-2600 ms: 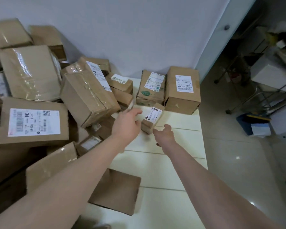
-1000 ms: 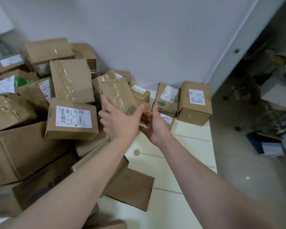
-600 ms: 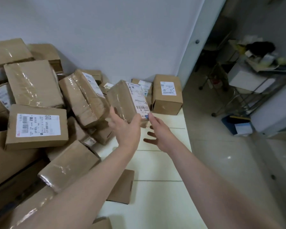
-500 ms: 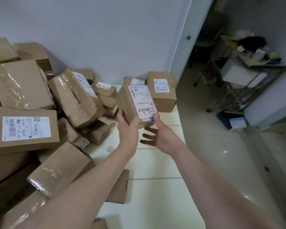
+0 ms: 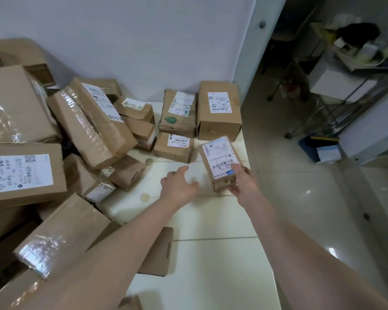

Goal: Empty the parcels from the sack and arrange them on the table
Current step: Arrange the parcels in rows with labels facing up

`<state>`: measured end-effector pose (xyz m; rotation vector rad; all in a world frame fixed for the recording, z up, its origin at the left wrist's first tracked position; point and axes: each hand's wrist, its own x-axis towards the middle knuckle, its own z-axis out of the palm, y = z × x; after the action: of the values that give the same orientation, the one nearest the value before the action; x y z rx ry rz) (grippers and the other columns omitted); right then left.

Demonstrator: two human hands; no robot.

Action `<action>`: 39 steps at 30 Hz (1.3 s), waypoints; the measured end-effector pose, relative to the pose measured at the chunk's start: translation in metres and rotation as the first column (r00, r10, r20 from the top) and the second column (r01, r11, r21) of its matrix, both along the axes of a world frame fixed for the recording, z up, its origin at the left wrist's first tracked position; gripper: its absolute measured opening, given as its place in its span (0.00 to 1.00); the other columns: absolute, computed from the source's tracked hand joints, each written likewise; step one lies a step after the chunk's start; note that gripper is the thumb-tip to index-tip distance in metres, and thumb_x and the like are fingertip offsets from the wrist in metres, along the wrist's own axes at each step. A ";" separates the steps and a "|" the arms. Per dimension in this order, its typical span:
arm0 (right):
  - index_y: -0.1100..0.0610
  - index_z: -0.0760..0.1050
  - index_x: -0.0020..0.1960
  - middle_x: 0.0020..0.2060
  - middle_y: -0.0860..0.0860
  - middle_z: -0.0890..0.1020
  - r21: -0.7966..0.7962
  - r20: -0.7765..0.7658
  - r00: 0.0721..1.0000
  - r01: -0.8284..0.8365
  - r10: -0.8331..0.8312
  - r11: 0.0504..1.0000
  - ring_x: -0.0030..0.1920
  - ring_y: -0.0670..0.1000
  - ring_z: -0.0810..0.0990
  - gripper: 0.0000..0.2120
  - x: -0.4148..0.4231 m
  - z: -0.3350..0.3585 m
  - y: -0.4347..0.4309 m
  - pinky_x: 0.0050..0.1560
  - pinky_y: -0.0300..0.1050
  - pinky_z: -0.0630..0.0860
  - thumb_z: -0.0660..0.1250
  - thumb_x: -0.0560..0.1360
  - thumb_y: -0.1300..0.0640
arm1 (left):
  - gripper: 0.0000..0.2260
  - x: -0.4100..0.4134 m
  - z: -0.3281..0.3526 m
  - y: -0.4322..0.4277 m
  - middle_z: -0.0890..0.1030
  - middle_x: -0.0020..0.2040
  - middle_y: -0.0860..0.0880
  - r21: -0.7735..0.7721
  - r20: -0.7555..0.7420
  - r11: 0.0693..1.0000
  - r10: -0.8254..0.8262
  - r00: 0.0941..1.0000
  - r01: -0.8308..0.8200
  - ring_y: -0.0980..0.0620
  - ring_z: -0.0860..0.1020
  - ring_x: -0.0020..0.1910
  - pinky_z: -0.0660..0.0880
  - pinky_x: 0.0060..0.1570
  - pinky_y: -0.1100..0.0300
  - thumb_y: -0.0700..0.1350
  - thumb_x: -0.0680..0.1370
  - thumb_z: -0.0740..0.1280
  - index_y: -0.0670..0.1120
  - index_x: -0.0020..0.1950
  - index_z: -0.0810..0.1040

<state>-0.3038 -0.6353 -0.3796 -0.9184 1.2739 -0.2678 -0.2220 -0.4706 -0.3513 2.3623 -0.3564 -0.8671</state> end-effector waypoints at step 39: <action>0.60 0.72 0.47 0.46 0.56 0.73 0.000 -0.112 0.810 -0.579 0.575 0.815 0.40 0.53 0.74 0.03 0.026 0.037 0.124 0.45 0.49 0.79 0.60 0.77 0.64 | 0.49 0.010 0.096 0.130 0.48 0.78 0.38 0.603 0.282 0.794 -0.300 0.912 0.075 0.36 0.43 0.77 0.41 0.69 0.29 0.68 0.67 0.70 0.57 0.79 0.46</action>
<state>-0.2781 -0.5111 -0.3430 -1.3192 1.0257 0.2486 -0.2116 -0.3411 -0.2554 3.1278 -0.5508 -0.6814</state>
